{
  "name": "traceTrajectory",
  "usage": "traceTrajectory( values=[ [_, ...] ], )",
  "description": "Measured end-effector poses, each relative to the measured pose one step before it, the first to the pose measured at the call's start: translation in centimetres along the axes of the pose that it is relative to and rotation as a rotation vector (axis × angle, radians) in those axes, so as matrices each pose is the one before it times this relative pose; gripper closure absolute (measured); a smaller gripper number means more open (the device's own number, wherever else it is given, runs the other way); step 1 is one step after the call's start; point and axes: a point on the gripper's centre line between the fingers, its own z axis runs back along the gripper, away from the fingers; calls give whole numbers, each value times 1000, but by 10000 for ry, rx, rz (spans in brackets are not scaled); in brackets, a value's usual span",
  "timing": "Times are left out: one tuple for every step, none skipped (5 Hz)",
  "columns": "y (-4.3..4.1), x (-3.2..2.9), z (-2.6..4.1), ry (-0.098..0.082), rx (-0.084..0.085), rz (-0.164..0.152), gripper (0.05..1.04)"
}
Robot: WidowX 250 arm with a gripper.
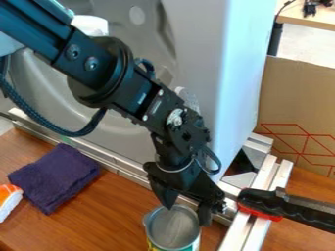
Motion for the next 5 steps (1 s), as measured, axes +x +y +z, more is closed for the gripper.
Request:
traceTrajectory(
  values=[
    [159,-95,-209,-39,-39,123,83],
    [212,-62,18,61,139,-110,83],
    [317,-1156,139,594,460,72,83],
    [-502,-2842,222,1049,645,-173,83],
    [-4,-3093,-10,966,371,49,83]
  ],
)
